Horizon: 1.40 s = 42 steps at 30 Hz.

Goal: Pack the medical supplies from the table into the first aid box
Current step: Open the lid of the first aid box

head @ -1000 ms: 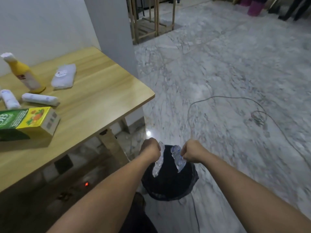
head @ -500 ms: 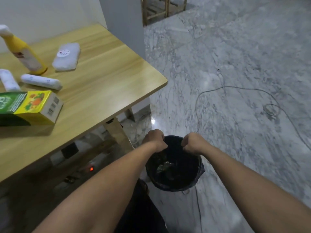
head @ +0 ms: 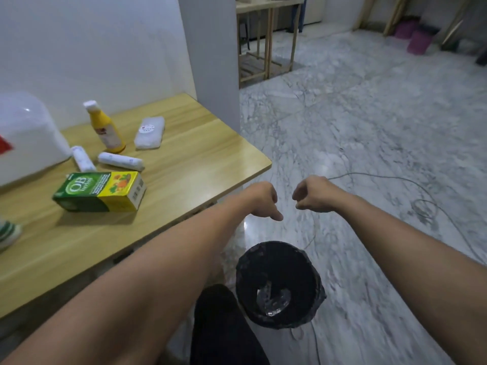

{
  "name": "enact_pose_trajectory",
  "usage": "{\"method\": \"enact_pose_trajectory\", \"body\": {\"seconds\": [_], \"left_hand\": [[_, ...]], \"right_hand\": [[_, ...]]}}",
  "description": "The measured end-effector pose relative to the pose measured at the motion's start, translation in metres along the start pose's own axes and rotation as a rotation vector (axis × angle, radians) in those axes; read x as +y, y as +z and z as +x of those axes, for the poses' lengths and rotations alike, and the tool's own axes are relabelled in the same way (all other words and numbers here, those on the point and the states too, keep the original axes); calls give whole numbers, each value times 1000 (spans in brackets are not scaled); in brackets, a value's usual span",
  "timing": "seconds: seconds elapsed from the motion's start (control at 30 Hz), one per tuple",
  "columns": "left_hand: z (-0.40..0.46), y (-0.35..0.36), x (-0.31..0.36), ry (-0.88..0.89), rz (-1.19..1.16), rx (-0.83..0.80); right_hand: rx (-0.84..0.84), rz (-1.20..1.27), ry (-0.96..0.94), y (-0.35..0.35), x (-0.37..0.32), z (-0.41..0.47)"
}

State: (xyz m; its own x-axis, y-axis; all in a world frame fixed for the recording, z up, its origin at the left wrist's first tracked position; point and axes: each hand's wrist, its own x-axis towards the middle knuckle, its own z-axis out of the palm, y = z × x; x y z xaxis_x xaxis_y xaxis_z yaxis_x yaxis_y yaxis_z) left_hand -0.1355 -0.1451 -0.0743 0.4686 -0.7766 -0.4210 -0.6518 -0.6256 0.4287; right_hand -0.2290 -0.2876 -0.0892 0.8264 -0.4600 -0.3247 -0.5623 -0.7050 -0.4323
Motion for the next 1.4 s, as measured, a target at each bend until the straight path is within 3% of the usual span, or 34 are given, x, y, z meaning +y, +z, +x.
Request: {"method": "enact_pose_trajectory", "body": {"seconds": [0.3,0.53,0.8,1.0,1.2,1.4], "left_hand": [[-80,-91,16,53,-102,161],[-154,-149,-38,-43,-102,335],[-239,-204,-141,-202,-144,496],[-284,-229,-226,-343,-138,705],[-294,-233,-307,-510,-92,828],[-285,-230,-365,-588,-21,826]], "right_hand": [[69,-78,-130,-89,-81,-29],[84,-107,-300,-100,-186,-41],[109,-140,-553,-72,-331,-45],[175,-178,-755,-35,-419,-36],[254,-147,-907,25,-470,5],[399,-373,-1149,73,-487,42]]}}
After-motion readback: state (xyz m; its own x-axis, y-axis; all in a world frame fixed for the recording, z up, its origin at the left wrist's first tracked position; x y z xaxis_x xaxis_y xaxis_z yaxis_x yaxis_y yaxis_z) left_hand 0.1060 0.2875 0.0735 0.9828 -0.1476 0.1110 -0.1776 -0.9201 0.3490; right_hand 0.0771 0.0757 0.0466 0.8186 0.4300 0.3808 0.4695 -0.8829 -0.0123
